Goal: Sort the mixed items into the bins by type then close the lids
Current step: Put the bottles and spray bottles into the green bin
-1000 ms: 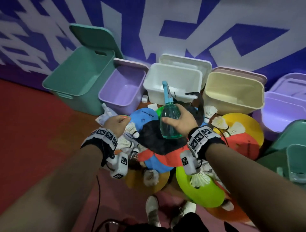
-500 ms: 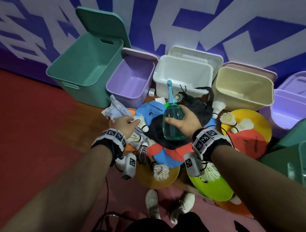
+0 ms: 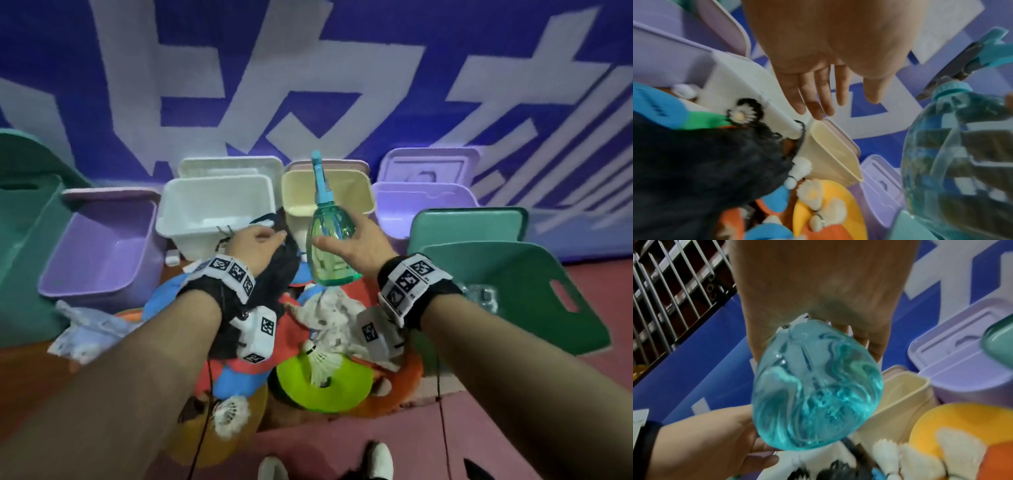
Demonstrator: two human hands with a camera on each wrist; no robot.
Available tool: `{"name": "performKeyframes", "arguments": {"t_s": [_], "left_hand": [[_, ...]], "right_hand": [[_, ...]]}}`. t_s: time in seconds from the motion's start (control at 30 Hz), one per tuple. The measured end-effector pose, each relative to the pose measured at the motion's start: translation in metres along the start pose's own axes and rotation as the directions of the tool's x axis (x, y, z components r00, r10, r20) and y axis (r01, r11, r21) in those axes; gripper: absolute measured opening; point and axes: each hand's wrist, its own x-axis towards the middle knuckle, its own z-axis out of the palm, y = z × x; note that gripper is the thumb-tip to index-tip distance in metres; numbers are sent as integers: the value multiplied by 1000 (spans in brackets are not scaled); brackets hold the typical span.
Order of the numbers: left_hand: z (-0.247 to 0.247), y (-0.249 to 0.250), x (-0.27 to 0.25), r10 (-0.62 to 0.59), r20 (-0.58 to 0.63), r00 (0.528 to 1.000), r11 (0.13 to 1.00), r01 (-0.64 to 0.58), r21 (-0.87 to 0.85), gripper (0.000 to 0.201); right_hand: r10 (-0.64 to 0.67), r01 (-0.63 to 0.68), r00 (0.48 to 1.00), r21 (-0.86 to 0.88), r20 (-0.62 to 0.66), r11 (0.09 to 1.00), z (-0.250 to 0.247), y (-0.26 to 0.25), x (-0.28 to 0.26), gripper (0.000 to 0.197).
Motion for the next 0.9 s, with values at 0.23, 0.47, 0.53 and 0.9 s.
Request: {"name": "performKeyframes", "arguments": {"t_s": [0.23,0.47,0.53,0.9], "left_hand": [[116,104,-2,143,133,981,990,-140,-31,27],[209,145,-23,166,183,969,986,-161,-39,31],[224,149,-25,162,166,973,987,-159,-34,28],[261,144,-37,68,133,989,997,-73,32,22]], "right_hand": [[12,-16,991,-33,-134,999,-145,41,-31,47],[156,-161,987,-261,-38,952,-241,121,-54,84],[215,-201,977,-349,3,915,-254,140,-58,90],[447,-156,841,-655,304,739,-258,212,-39,87]]}}
